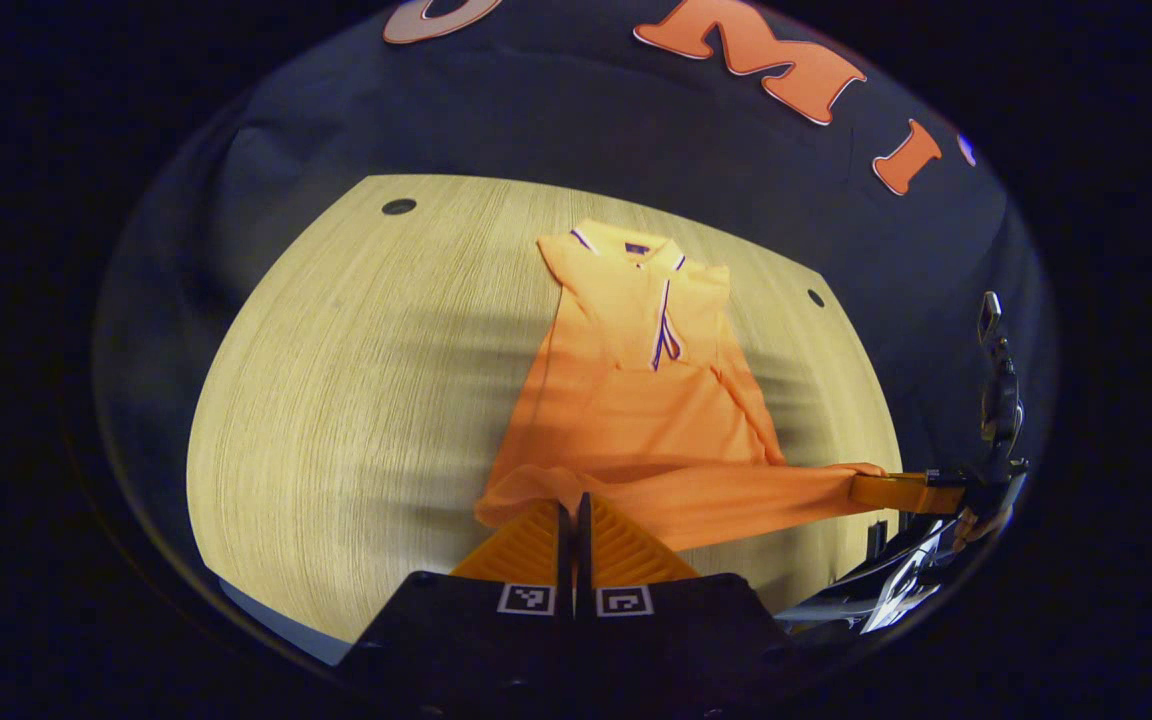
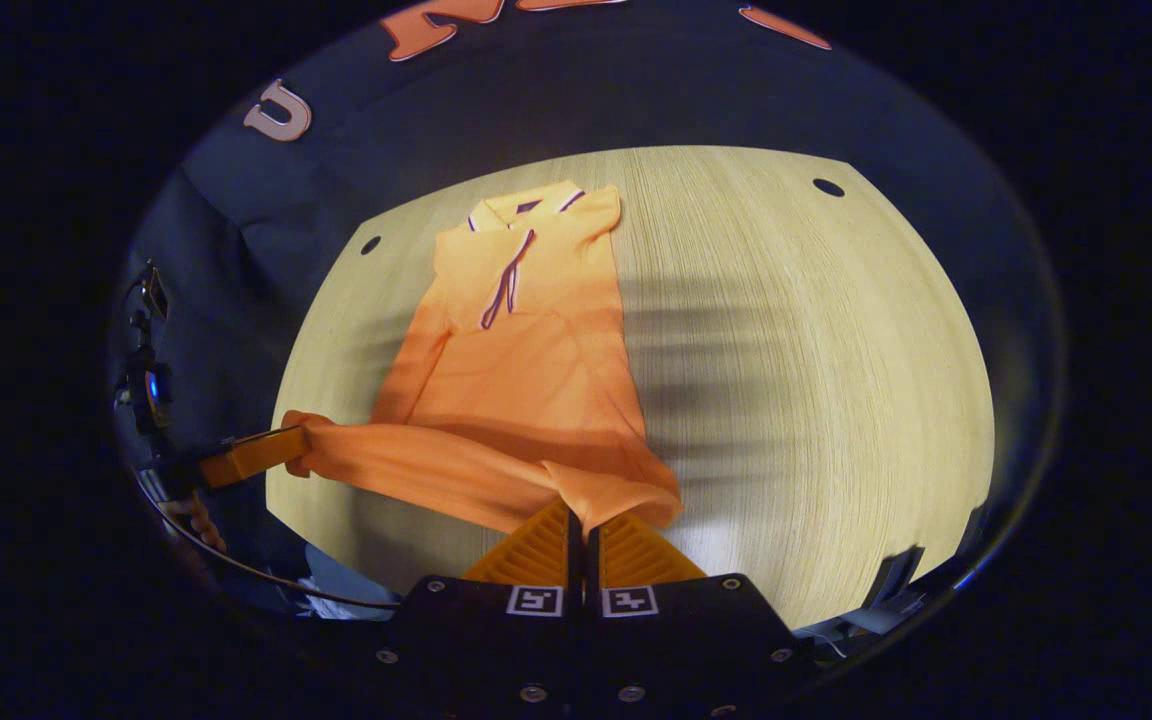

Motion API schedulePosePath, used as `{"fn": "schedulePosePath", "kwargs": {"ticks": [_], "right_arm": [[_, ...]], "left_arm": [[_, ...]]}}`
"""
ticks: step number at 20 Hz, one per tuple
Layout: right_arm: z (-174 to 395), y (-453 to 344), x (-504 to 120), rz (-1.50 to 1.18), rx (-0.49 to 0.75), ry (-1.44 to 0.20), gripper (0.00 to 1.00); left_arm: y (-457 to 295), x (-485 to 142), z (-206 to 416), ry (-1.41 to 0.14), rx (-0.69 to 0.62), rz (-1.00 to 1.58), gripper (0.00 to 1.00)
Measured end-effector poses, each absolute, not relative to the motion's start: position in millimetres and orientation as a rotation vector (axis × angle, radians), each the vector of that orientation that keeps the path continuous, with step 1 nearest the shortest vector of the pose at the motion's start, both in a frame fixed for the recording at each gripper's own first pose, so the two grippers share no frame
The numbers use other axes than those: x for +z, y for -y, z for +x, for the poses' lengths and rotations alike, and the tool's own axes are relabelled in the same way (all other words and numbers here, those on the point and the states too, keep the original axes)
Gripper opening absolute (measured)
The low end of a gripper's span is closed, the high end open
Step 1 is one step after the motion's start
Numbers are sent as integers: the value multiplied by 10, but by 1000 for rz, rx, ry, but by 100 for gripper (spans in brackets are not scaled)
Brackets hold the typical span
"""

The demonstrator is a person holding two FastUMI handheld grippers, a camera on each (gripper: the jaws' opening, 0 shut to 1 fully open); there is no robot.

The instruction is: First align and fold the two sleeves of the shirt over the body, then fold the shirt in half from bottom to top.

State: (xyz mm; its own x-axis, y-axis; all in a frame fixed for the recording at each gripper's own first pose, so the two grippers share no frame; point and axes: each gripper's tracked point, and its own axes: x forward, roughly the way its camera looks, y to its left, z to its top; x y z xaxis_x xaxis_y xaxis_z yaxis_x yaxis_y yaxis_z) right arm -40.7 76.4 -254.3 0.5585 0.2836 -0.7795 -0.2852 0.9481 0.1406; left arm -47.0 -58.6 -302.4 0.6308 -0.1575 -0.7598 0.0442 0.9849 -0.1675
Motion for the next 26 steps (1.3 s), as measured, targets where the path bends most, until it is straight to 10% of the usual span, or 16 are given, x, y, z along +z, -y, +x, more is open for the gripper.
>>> {"fn": "schedulePosePath", "kwargs": {"ticks": [24,26], "right_arm": [[2847,-1160,-2164,-54,217,-683,1],[2949,-1168,-2193,-53,213,-672,7]], "left_arm": [[621,-3047,2803,-735,-147,-84,1],[519,-3138,2861,-748,-116,-58,13]]}}
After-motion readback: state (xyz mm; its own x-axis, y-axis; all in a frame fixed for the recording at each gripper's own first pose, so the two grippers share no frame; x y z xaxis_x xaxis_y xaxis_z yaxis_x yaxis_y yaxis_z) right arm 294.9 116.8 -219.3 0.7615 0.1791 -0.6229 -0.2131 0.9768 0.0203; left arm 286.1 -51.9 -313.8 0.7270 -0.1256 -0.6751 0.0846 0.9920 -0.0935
